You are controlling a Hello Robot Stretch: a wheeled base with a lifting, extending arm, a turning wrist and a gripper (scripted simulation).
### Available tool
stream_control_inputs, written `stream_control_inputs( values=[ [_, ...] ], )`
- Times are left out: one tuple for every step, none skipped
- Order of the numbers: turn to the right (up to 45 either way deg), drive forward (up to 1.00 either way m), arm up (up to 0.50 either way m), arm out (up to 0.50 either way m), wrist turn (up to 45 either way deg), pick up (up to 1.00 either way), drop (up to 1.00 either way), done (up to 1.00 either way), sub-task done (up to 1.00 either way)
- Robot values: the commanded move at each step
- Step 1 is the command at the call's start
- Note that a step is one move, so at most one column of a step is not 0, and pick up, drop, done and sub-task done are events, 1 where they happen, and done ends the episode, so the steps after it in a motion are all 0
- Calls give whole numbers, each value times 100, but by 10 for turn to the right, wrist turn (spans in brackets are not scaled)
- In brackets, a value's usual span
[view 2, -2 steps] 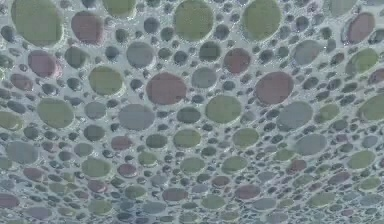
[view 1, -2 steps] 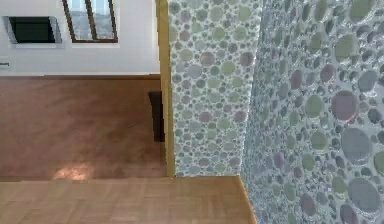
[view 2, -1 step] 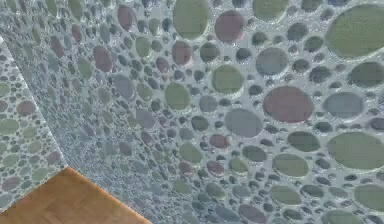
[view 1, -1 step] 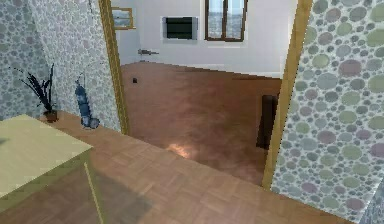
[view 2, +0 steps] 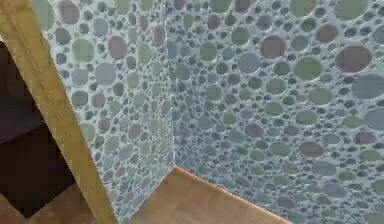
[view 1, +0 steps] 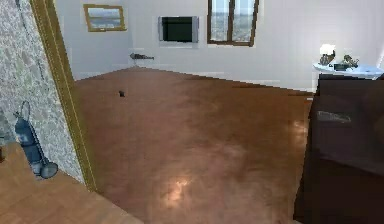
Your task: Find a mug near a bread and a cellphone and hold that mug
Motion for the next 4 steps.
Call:
stream_control_inputs(
  values=[
    [0,45,0,0,0,0,0,0,0],
    [-120,0,0,0,0,0,0,0,0],
    [0,100,0,0,0,0,0,0,0],
    [0,25,0,0,0,0,0,0,0]
  ],
)
